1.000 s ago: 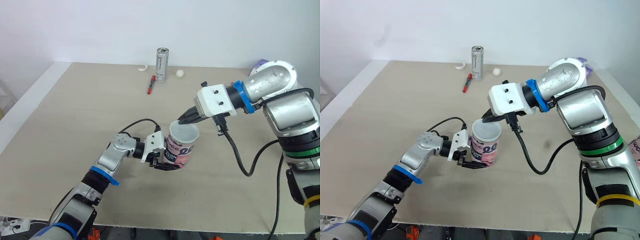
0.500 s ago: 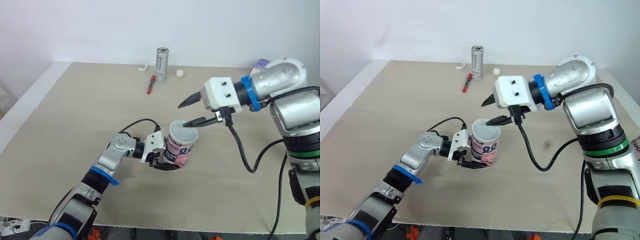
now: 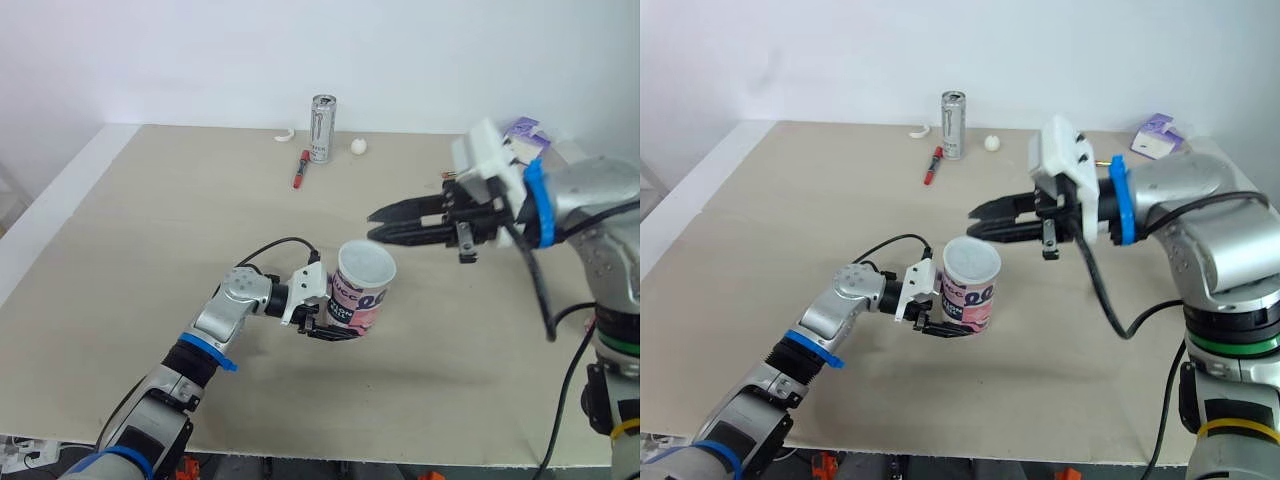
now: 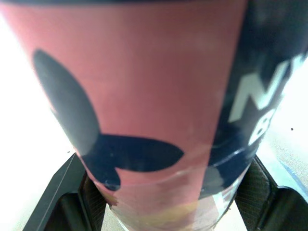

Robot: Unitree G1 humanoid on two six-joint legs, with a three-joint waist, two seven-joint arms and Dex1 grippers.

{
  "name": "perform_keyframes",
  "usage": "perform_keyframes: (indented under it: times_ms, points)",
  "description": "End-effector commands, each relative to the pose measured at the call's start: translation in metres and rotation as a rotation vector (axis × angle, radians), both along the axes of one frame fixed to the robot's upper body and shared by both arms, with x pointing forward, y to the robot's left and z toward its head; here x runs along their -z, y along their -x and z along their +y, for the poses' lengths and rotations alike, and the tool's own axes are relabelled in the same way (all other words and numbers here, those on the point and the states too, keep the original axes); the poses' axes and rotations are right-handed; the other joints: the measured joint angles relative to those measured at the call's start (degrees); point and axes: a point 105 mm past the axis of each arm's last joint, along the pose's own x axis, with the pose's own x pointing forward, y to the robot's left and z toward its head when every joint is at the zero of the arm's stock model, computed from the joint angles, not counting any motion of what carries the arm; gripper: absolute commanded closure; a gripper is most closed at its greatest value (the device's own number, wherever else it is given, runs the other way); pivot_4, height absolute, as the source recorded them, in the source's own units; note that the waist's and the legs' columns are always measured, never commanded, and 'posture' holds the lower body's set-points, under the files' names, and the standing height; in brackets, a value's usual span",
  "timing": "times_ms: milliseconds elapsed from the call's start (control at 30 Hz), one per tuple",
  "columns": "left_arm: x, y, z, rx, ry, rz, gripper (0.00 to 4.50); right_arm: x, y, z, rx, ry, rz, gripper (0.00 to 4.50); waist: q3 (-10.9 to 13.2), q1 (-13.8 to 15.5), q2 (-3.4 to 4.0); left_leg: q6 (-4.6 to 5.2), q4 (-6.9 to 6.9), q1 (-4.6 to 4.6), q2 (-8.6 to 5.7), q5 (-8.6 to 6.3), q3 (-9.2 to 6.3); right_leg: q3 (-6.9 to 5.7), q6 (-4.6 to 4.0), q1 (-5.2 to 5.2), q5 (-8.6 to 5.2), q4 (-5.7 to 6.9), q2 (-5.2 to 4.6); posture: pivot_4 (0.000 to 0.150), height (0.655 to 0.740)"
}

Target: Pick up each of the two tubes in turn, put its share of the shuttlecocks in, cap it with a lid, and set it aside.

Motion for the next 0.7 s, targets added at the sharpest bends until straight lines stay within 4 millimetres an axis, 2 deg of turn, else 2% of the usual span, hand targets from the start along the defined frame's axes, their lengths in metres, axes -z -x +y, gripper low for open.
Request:
perform_keyframes:
  times_ms: [33, 200, 500, 600, 700]
  points:
    - [0.019, -0.002, 0.009, -0.042, -0.058, 0.06, 1.39, 0.009, 0.002, 0.007, 0.007, 0.046, -0.023, 4.35, 0.0, 0.0, 0.0, 0.0, 0.0, 0.0, 0.0, 0.0, -0.01, -0.01, 0.0, 0.01, 0.01, -0.05, 0.01, 0.15, 0.74]
    - [0.018, -0.002, 0.009, -0.046, -0.054, 0.059, 1.39, 0.042, -0.004, 0.007, 0.018, 0.205, 0.011, 4.35, -0.04, 0.01, -0.04, 0.0, -0.03, -0.11, 0.0, 0.0, -0.02, -0.05, 0.04, 0.02, 0.08, -0.3, 0.02, 0.15, 0.74]
    - [0.019, -0.002, 0.009, -0.053, -0.051, 0.064, 1.39, 0.078, -0.007, 0.0, 0.027, 0.408, 0.086, 4.35, -0.3, 0.0, -0.23, -0.03, -0.08, 0.0, 0.08, -0.05, -0.03, -0.09, 0.06, 0.12, 0.13, -0.48, -0.01, 0.15, 0.74]
    - [0.019, -0.002, 0.009, -0.056, -0.05, 0.064, 1.39, 0.084, -0.007, -0.001, 0.027, 0.437, 0.116, 4.35, -0.64, -0.01, -0.5, -0.04, -0.23, 0.27, 0.08, -0.07, -0.02, -0.1, 0.03, 0.12, 0.12, -0.6, -0.07, 0.15, 0.74]
    - [0.018, -0.002, 0.009, -0.058, -0.049, 0.064, 1.39, 0.079, -0.004, 0.003, 0.02, 0.393, 0.144, 4.35, -0.88, -0.01, -0.72, -0.04, -0.55, 0.47, 0.06, -0.07, 0.05, -0.15, 0.01, 0.14, 0.11, -0.66, -0.25, 0.15, 0.74]
